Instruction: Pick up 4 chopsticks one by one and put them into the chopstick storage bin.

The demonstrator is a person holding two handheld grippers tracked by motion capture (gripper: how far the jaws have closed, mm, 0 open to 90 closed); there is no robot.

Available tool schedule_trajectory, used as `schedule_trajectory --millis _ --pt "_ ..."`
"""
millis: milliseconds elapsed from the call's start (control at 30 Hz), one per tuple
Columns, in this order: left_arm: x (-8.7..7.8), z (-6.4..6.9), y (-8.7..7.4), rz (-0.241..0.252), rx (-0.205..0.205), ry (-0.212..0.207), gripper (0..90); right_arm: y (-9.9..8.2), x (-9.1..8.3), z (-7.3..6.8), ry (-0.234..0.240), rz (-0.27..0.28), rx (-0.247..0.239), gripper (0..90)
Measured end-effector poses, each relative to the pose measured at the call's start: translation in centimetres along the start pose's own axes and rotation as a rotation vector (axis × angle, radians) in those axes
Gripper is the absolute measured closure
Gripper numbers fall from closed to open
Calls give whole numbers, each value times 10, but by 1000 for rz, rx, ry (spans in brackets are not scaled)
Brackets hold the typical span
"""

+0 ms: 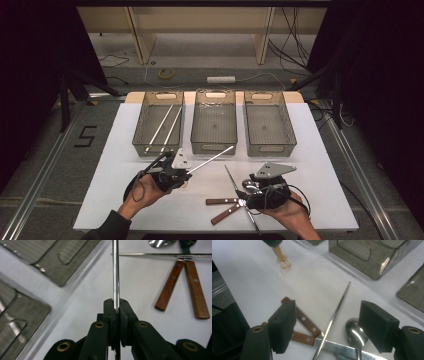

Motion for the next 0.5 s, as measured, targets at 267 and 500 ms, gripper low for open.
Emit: schedule_trajectory --millis 267,500 --pt "-10 -23 1 49 -81 55 851 -7 3 -1 -9 -21 17 305" --pt "-17 -40 1 87 -151 84 851 -12 4 -3 -12 -36 34 295"
Point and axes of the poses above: each handheld gripper's, and its own axes: x roughly forward along the jaws, y roughly out of its top, z roughly to its right, the point moved 4 cm from there along x, roughly forward along the jaws, and after that the axes turned 10 degrees about -x, right-handed, at the moved point
